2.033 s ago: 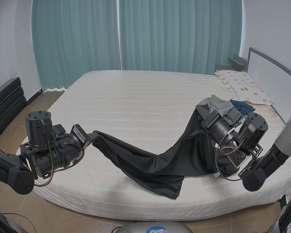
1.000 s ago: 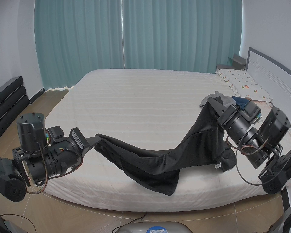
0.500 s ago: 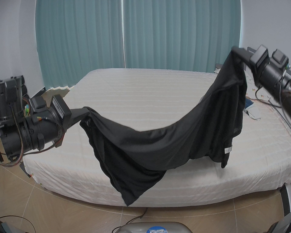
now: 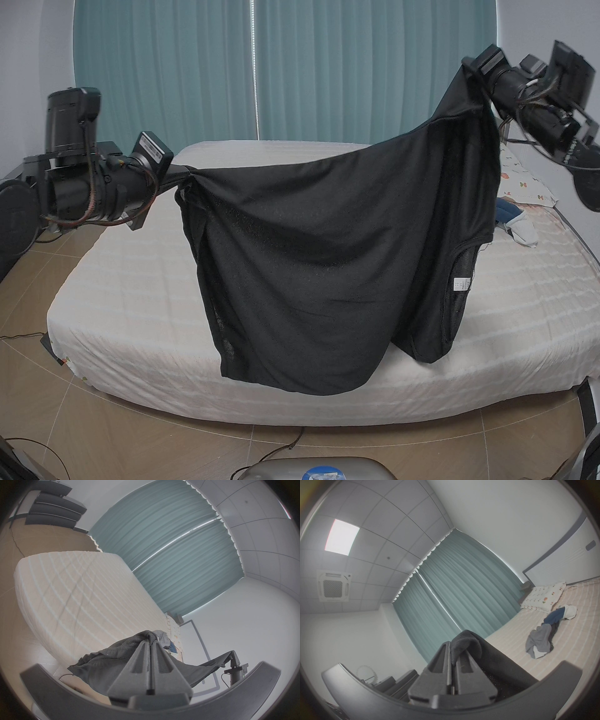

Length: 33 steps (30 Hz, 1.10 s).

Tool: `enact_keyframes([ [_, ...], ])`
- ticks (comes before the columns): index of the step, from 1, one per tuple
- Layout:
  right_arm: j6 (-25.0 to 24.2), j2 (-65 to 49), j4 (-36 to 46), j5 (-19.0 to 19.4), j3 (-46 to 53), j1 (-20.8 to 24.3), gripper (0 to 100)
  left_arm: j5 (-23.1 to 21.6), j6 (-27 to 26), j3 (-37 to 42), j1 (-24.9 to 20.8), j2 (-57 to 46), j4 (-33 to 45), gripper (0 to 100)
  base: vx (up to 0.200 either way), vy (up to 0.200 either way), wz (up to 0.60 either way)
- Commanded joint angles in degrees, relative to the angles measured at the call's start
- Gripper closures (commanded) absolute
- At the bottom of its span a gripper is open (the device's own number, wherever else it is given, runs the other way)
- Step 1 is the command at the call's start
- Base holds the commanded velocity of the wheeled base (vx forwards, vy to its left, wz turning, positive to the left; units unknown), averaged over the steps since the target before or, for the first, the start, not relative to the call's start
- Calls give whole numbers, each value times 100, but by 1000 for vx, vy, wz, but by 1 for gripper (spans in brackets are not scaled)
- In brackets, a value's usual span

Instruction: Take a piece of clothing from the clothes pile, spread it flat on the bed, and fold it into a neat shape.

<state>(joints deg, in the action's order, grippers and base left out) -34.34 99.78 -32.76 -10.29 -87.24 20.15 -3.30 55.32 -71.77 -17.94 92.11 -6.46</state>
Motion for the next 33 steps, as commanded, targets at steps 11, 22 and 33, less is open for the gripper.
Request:
enact_keyframes([
  [11, 59, 2423, -723, -105, -1032, -275, 100, -30, 23, -1393, 292, 2302, 84, 100, 200, 0, 0],
  [22, 50, 3496, -1163, -166, -1199, -442, 100, -30, 31, -2254, 300, 3612, -22, 100, 200, 0, 0],
  [33, 50, 4568, -1497, -659, -1226, -451, 100, 260, 339, -2817, 177, 4552, -39, 100, 18, 0, 0],
])
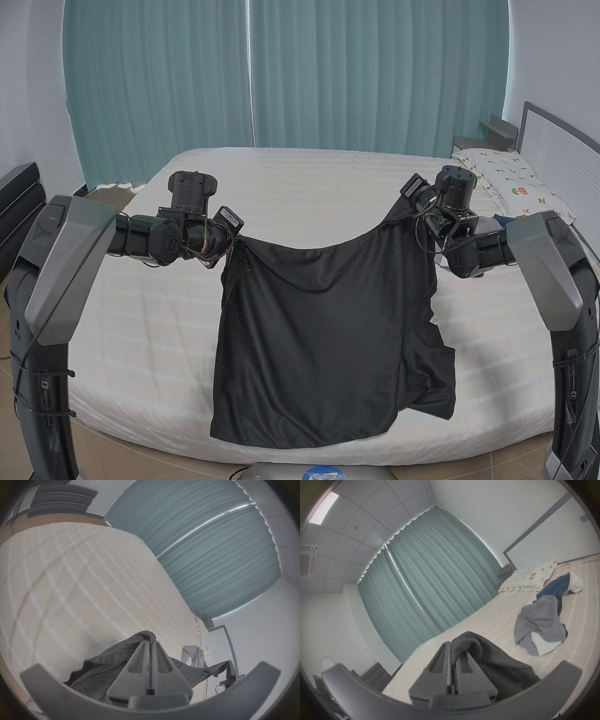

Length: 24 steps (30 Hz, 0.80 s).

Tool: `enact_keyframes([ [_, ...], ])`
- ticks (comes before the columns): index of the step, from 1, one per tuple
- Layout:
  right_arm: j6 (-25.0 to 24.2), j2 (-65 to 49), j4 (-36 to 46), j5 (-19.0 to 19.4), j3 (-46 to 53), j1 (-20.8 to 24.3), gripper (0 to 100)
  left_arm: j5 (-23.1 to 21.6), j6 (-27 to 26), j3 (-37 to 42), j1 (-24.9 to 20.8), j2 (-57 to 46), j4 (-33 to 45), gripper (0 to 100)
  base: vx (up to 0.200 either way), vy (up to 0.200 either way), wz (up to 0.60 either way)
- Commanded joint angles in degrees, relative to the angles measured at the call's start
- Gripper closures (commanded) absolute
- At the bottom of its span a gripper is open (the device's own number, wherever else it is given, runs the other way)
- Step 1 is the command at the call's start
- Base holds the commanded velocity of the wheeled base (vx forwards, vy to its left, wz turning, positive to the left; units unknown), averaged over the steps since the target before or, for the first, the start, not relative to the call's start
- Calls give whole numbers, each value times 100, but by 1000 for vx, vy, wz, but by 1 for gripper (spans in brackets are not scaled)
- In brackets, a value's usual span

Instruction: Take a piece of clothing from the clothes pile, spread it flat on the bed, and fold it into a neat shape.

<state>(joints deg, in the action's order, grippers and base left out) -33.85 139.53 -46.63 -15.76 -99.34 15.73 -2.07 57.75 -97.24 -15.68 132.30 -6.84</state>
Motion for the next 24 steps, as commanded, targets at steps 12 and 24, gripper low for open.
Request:
enact_keyframes([
  [12, 28, 1331, -83, -102, 169, -87, 0, 550, 237, -717, -164, 1272, 104, 0, 0, 0, 0],
  [24, 230, 593, 5, 557, 1751, -509, 0, 383, 518, -242, 47, 832, 956, 0, 0, 0, 0],
])
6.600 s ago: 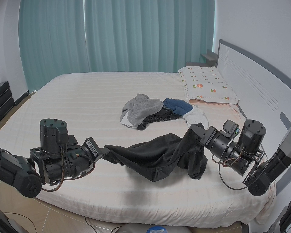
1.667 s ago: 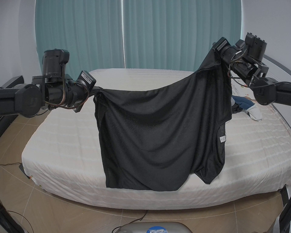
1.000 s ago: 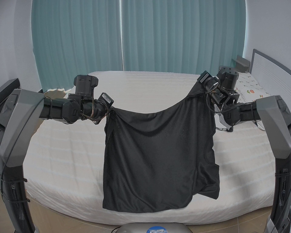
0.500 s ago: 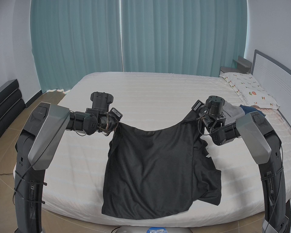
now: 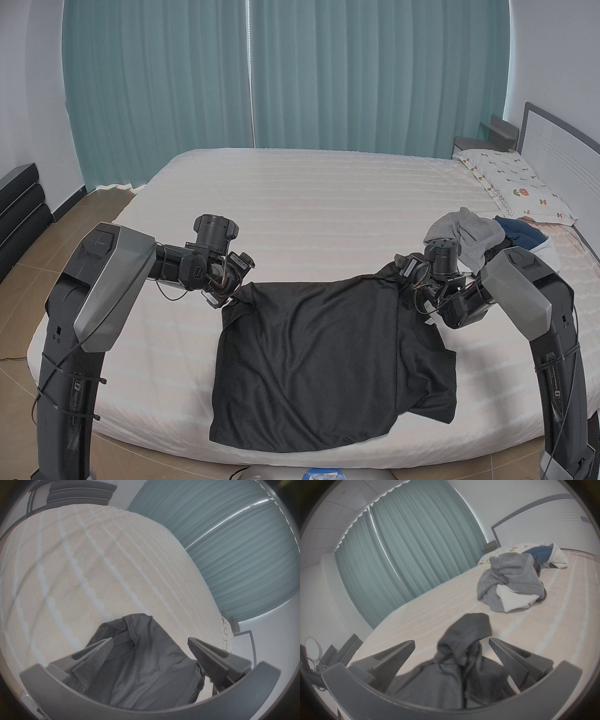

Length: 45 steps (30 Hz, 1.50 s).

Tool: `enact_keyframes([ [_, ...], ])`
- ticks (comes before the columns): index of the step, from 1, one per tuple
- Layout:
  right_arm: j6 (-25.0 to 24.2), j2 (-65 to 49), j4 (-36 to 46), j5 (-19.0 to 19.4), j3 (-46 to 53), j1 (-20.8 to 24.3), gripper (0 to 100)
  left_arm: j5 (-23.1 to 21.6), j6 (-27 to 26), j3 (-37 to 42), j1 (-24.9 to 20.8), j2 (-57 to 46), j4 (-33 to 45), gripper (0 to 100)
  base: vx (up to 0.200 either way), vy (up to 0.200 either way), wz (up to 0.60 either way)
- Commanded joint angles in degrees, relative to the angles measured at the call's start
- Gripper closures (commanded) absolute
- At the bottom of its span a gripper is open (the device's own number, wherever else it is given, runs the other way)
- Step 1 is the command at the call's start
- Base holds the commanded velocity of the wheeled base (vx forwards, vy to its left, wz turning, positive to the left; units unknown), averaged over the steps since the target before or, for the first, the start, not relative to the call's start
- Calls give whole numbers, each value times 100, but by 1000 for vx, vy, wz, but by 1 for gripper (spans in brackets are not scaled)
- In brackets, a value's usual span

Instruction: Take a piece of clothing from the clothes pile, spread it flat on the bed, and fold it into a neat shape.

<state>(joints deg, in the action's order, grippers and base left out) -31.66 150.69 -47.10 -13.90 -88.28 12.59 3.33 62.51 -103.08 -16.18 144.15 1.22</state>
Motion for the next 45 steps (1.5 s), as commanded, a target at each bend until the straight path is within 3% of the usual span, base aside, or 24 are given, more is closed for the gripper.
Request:
enact_keyframes([
  [1, 11, -699, 70, 581, 927, -257, 0, -315, 15, 561, 106, -502, 115, 0, 0, 0, 0],
  [8, -183, -1208, -80, 827, 1841, -442, 0, -878, 6, 1484, 106, -1144, 89, 0, 0, 0, 0],
  [11, -780, -1455, -80, 1328, 2509, -424, 0, -895, -11, 1924, 115, -1249, -166, 0, 0, 0, 0],
  [15, -1255, -1490, -203, 1768, 3036, -451, 0, -1001, -11, 2460, 185, -1197, -992, 0, 0, 0, 0],
  [22, -1958, -1270, -422, 1812, 3124, -565, 0, -1010, 68, 3743, 308, -1399, -2328, 0, 0, 0, 0],
  [23, -1958, -1252, -431, 1812, 3124, -565, 0, -1018, 68, 3787, 326, -1408, -2363, 0, 0, 0, 0],
  [27, -1958, -927, -440, 1776, 2905, -653, 0, -1115, 33, 4815, 493, -1443, -3822, 0, 0, 0, 0],
  [31, -1888, -813, -440, 1715, 2949, -670, 0, -1089, 6, 5219, 431, -1434, -4376, 0, 0, 0, 0],
  [40, -1571, -998, -704, 1750, 3476, -811, 0, -1080, -37, 5378, 361, -1452, -4437, 0, 0, 0, 0],
  [45, -1571, -945, -774, 1847, 3529, -881, 0, -1080, -609, 5685, 317, -1478, -4437, 0, 0, 0, 0],
])
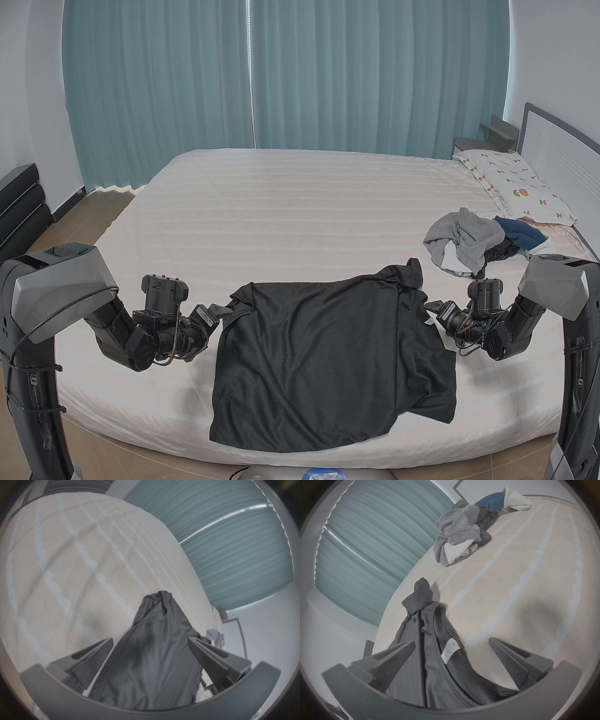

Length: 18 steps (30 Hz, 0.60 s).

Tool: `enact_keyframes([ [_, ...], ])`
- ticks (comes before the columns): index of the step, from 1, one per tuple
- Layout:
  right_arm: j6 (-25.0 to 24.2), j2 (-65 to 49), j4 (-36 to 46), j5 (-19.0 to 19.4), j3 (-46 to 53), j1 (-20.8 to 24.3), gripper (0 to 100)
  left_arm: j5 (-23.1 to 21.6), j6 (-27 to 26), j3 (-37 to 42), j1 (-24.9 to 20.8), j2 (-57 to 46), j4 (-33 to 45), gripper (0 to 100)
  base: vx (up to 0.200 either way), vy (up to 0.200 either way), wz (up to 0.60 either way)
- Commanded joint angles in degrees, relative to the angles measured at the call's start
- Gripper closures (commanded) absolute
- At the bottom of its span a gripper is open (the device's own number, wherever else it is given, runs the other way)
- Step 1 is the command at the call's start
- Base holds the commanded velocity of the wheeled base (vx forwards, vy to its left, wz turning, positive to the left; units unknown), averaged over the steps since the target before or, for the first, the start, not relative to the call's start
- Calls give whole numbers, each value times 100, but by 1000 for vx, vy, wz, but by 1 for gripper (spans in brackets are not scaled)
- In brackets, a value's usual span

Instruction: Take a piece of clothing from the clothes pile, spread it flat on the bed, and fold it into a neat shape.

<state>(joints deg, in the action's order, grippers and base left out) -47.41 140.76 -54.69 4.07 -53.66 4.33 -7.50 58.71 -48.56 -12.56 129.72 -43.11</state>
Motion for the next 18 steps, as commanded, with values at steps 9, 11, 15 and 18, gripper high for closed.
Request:
enact_keyframes([
  [9, 4, 118, -16, 85, 58, -64, 0, 425, -1239, 505, -414, 168, -31, 0, 0, 0, 0],
  [11, 4, 127, -16, 85, 31, -64, 0, 574, -1283, 479, -546, 273, -66, 0, 0, 0, 0],
  [15, 4, 144, -16, 85, 14, -55, 0, 846, -1600, 479, -643, 431, -233, 0, 0, 0, 0],
  [18, 4, 171, -16, 85, -13, -55, 0, 873, -1749, 514, -696, 466, -277, 0, 0, 0, 0],
])
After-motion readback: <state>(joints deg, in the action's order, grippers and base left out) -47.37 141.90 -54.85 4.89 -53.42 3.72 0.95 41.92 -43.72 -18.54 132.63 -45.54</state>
